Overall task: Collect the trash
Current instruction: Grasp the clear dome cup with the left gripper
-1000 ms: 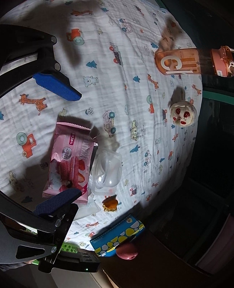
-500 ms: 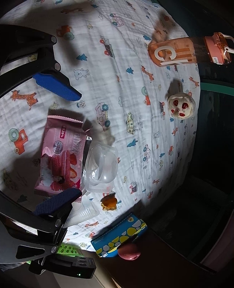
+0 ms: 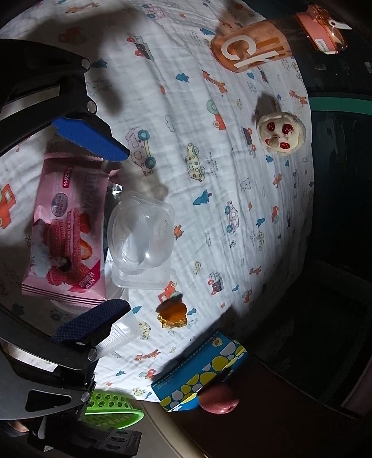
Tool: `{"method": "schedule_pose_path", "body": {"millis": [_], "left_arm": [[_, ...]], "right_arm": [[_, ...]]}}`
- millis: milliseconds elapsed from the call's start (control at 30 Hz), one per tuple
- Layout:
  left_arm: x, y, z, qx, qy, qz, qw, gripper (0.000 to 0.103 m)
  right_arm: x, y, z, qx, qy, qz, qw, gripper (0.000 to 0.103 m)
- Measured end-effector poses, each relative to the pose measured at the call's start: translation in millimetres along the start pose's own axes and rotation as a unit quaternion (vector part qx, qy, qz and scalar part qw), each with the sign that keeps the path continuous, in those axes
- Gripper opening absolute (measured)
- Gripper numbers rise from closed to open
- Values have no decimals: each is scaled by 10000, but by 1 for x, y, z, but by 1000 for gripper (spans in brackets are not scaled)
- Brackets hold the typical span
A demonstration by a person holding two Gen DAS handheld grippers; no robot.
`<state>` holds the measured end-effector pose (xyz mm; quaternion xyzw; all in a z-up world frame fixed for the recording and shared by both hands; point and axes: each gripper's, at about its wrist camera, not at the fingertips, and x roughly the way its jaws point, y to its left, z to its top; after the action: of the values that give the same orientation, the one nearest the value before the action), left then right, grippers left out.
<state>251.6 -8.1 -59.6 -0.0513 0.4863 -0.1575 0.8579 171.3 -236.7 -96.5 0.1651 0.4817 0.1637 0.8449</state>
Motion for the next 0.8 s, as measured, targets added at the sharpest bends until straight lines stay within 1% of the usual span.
{"method": "schedule_pose_path", "body": {"millis": [67,100,133,200,300,333,367,400,567,600,633,667,767,800], "left_arm": [[6,-3,5,14,15,-14,10000,93],[8,-3,7,3,31,-32,10000,93],[12,-3,9,-17,54,-62,10000,89],[18,-2,12,-80,115,-125,9998,85],[25,0,14,-165,167,-211,9995,81],[26,0,14,-187,178,-261,9993,78],[28,0,14,-199,196,-303,9992,75],[30,0,14,-209,225,-331,9990,75],[35,-1,14,-208,282,-367,9987,71],[36,-1,14,-213,289,-385,9986,70],[36,-1,14,-212,294,-403,9985,68],[37,0,14,-206,297,-409,9985,67],[38,0,14,-209,317,-396,9985,65],[39,0,14,-215,326,-394,9985,64]], "right_arm": [[-2,1,-1,-15,-8,79,10000,39],[-3,1,-1,-16,-22,94,10000,44],[-4,1,-1,-15,-38,119,9999,51],[-8,0,-2,-18,-104,146,9998,59],[-10,-4,-2,77,-142,156,9997,65],[-9,-5,-1,103,-136,170,9997,69],[-7,-7,-1,141,-120,184,9997,71],[-4,-8,0,186,-105,183,9996,72],[14,-12,2,351,87,180,9992,71],[17,-11,2,344,130,180,9992,68],[21,-10,1,331,172,174,9992,62],[24,-8,1,302,222,163,9992,60],[27,2,-1,-2,181,-93,9998,58],[28,5,-2,-107,182,-187,9996,54]]}}
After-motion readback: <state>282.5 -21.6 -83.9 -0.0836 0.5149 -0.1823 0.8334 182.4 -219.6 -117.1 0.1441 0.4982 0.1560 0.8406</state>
